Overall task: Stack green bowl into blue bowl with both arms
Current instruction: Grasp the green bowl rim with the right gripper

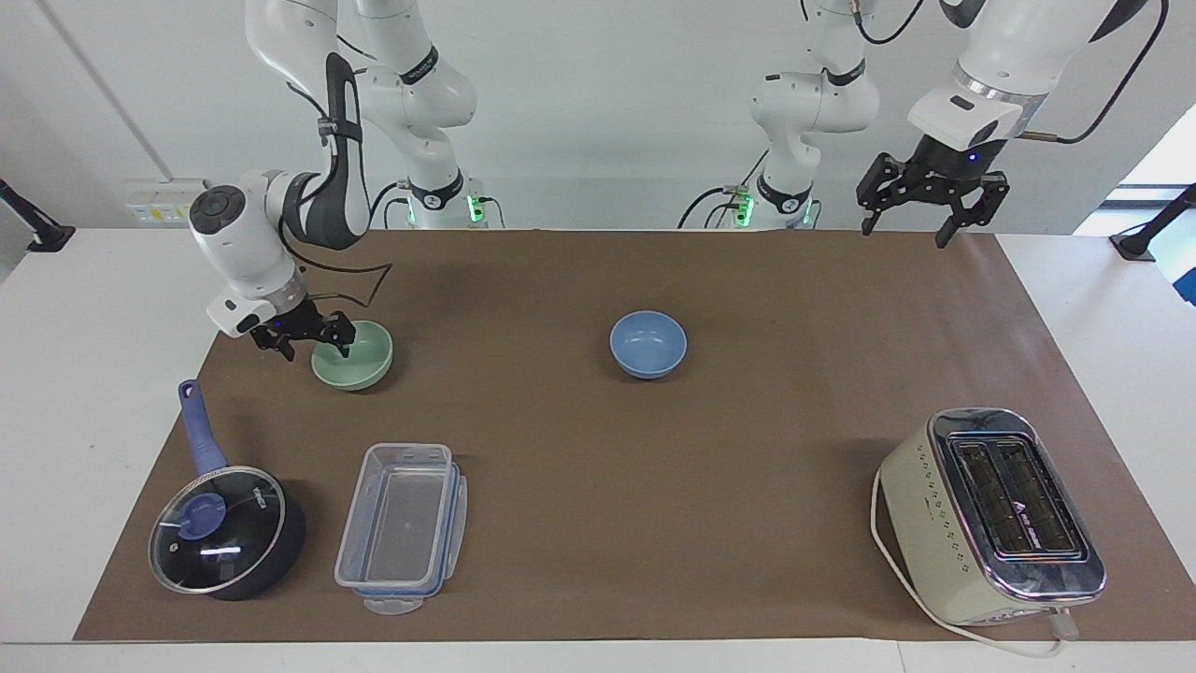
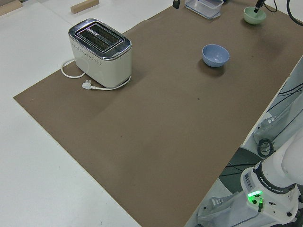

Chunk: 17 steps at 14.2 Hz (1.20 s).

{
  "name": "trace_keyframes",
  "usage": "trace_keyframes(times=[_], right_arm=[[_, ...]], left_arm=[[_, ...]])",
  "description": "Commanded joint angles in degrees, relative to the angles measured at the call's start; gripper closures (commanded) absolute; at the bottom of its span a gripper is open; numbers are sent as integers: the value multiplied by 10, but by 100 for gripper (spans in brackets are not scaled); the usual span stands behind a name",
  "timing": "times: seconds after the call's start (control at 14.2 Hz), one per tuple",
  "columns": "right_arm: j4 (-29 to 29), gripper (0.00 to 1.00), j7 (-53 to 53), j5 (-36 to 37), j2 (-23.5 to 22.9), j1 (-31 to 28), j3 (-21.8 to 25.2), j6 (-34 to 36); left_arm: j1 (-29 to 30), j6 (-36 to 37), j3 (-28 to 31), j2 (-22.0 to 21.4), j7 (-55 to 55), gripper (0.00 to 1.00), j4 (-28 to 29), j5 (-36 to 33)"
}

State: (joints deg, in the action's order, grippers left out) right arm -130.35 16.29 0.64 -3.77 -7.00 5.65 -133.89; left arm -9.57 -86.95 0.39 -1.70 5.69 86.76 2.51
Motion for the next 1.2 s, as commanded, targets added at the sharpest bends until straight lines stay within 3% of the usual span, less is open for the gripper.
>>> trace_keyframes(times=[0.0,0.21,0.35,0.49,0.56,0.92,1.13], right_arm=[[-6,0,15,0,3,-6,-4,-11],[-5,42,15,-1,-1,-6,-4,-15],[-5,64,15,-1,-1,-6,-4,-15],[-5,95,14,-1,-2,-6,-4,-15],[-2,100,1,-5,-4,-6,-4,-15],[32,100,11,-11,-3,-3,-5,6],[72,100,31,-45,26,-4,-6,95]], left_arm=[[6,28,-1,34,9,0,-41,-8],[6,32,-1,35,10,0,-41,-11],[6,31,-2,34,10,0,-41,-11],[4,27,-3,26,15,0,-34,-12],[5,28,-3,21,14,0,-31,-11],[6,31,-3,1,13,0,-2,-11],[5,31,-3,1,13,0,-2,-11]])
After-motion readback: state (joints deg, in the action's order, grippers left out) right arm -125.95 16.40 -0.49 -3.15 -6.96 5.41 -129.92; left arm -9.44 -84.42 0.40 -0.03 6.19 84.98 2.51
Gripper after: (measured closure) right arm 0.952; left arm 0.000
